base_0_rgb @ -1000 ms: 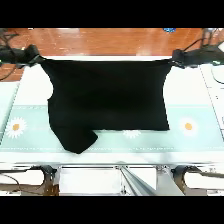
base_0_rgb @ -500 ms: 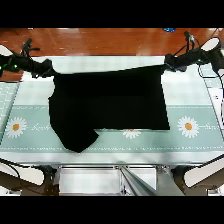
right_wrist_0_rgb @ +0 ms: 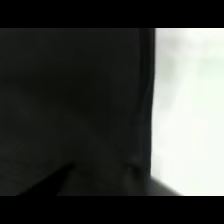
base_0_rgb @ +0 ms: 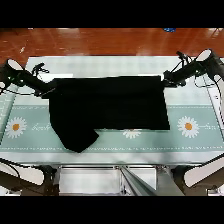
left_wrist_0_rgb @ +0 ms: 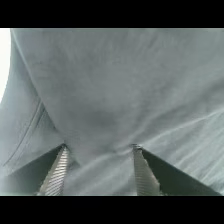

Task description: Fold the shirts.

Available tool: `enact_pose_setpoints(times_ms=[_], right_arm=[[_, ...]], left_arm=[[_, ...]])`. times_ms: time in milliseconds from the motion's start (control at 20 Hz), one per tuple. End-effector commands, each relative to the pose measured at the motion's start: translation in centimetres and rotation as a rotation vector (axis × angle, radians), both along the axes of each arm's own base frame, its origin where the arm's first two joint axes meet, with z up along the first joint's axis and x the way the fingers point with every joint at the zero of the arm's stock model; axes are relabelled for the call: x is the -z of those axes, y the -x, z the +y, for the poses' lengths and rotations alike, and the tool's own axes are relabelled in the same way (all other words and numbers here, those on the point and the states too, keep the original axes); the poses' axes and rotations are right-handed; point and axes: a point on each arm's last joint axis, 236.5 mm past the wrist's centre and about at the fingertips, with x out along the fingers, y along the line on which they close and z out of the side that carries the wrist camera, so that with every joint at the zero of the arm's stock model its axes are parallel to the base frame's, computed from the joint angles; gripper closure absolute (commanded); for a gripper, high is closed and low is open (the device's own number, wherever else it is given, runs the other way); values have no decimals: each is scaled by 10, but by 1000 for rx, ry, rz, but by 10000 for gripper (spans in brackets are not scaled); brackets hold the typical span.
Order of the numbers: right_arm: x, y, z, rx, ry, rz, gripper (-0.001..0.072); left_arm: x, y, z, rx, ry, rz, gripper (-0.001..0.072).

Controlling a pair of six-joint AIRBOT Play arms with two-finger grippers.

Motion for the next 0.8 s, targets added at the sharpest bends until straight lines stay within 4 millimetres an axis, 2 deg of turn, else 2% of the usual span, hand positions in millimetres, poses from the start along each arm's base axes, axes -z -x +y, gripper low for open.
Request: enact_pose_setpoints(times_ms=[0, 100, 200, 300, 400, 500, 650, 750], right_arm=[[-5, 7, -6, 32, -9, 24, 298], [-31, 19, -28, 48, -1, 23, 299], [-54, 41, -65, 74, 59, 38, 299], [-67, 70, -98, 132, 106, 36, 299], [-57, 98, -108, 224, 93, 17, 302], [-37, 128, -91, 287, 19, -5, 302], [-12, 165, -51, 300, -91, -18, 302], [-3, 181, -34, 302, -130, -19, 302]], left_arm=[[-8, 12, 2, 15, 19, 42, 199], [-29, 16, 18, -6, 24, 34, 199], [-49, 27, 42, -82, 16, 3, 199], [-52, 56, 61, -155, 12, -5, 199], [-36, 101, 72, -239, 18, 13, 199], [-21, 140, 65, -335, 100, 14, 199], [-11, 159, 57, -590, 228, -46, 199], [2, 176, 51, -638, 242, 3, 199]])
